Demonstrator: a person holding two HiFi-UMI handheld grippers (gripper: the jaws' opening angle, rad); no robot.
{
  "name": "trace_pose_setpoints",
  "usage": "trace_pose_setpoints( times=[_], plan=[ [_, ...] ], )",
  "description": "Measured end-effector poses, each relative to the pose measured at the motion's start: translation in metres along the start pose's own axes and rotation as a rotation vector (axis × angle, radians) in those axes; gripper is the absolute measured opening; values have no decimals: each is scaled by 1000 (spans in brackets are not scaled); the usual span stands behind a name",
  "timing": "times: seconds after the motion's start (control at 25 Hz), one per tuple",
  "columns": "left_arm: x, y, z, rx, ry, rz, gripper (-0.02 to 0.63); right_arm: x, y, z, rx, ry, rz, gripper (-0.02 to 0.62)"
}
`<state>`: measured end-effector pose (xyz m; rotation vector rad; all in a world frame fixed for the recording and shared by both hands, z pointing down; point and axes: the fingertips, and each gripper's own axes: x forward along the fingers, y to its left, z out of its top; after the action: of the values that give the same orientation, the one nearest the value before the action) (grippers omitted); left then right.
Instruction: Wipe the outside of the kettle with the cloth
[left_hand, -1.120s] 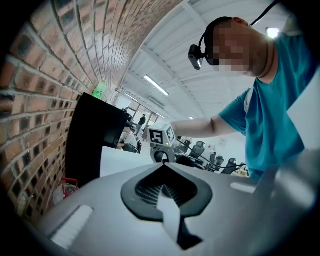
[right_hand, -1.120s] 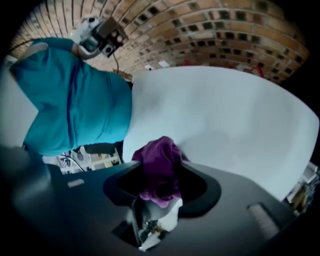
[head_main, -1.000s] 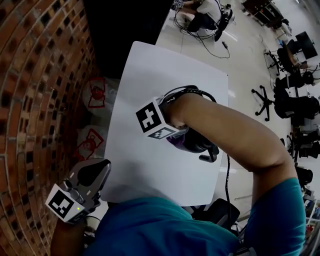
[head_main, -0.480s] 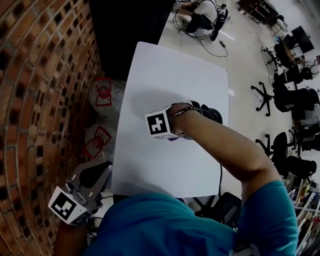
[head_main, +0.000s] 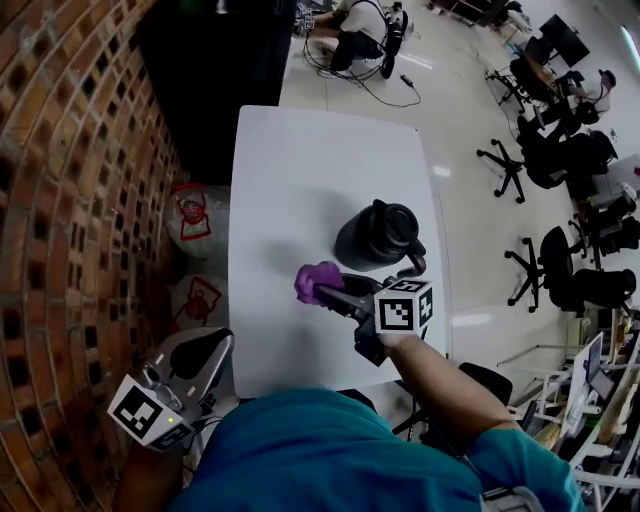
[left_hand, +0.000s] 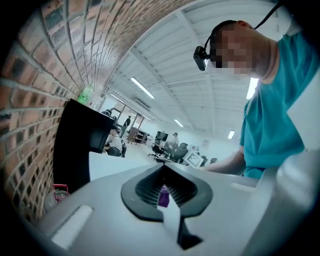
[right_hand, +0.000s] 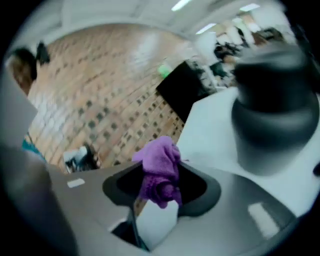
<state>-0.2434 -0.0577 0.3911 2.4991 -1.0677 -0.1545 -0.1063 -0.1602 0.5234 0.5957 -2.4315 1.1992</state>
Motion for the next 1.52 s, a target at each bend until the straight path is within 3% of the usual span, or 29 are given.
trace_pose_setpoints(
  times=[0.08, 0.16, 0.28, 0.48, 0.64, 0.88, 1.0, 1.12, 1.28, 1.52],
  plan=[
    [2, -1, -3, 7, 21, -41, 0, -9, -27, -15, 258, -176, 34, 184],
    [1, 1, -12, 31, 50, -66, 0, -21, -49, -11, 399, -377, 67, 183],
    [3, -3, -19, 33, 90, -96, 0, -30, -57, 15, 411, -562, 119, 183],
    [2, -4, -29, 34, 141, -95, 0, -28, -73, 40, 434, -697, 155, 184],
    [4, -4, -35, 30, 170, -67, 0, -19, -94, 23, 475, -713, 153, 184],
    [4, 2, -48, -6, 200, 3, 0, 4, -129, -8, 503, -627, 102, 184],
    [10, -5, -52, -10, 208, 8, 0, 6, -128, -11, 521, -593, 137, 183],
    [17, -16, -49, 1, 198, -6, 0, -11, -96, -5, 535, -569, 219, 182],
    [27, -31, -43, 24, 183, -30, 0, -69, -58, 15, 433, -610, 266, 181],
    [37, -43, -49, 28, 196, -38, 0, -82, -84, 10, 357, -611, 248, 183]
  ],
)
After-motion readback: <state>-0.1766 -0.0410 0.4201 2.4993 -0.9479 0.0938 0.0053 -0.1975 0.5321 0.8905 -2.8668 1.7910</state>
